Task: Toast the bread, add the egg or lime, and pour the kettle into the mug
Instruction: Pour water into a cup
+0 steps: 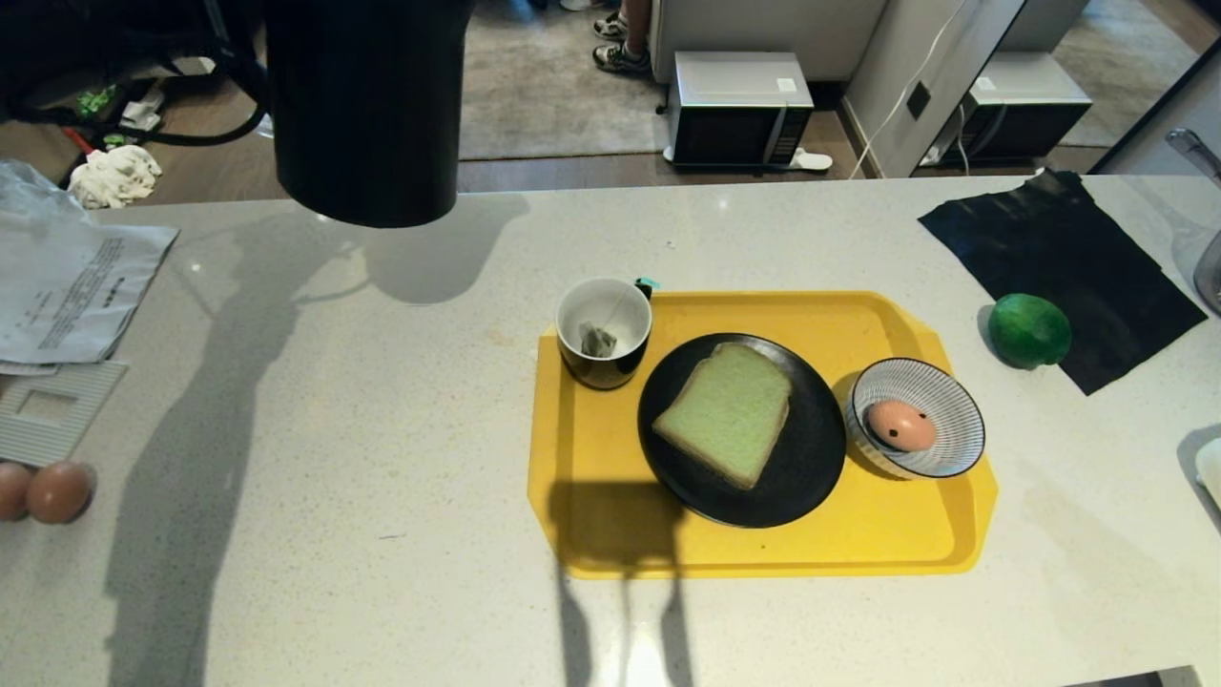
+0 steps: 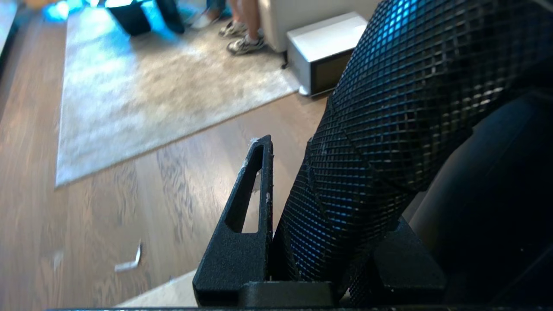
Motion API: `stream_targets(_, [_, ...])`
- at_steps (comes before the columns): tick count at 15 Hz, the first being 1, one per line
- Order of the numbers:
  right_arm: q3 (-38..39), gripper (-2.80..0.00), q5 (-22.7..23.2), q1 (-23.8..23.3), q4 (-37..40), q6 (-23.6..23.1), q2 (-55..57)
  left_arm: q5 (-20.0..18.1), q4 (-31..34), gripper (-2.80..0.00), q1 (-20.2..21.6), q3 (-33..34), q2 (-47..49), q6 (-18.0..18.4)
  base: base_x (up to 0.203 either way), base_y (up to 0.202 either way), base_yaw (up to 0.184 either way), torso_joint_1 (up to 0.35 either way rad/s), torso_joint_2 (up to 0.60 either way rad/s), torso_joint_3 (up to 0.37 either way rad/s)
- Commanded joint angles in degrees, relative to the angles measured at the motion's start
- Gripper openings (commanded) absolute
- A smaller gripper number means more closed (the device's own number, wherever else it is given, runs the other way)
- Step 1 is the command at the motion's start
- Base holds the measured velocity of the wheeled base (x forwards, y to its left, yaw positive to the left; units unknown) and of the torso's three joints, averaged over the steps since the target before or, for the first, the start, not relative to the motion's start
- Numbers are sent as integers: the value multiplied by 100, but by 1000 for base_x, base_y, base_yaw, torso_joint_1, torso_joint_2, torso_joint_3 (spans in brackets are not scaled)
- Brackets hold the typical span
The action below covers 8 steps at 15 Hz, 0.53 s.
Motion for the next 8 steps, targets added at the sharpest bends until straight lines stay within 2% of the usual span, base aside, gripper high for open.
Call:
stream_targets(1, [-1, -280, 3, 1, 3, -5, 2, -22, -9, -280, -280, -3, 28, 204, 0, 0, 0, 0, 0, 0])
stream_targets(4, [-1, -280, 3, 1, 3, -5, 2, -18, 70, -280, -773, 2, 65, 792, 0, 0, 0, 0, 0, 0])
stream_targets(8, [-1, -280, 3, 1, 3, -5, 2, 17, 801, -280, -978, -3, 49, 1897, 0, 0, 0, 0, 0, 0])
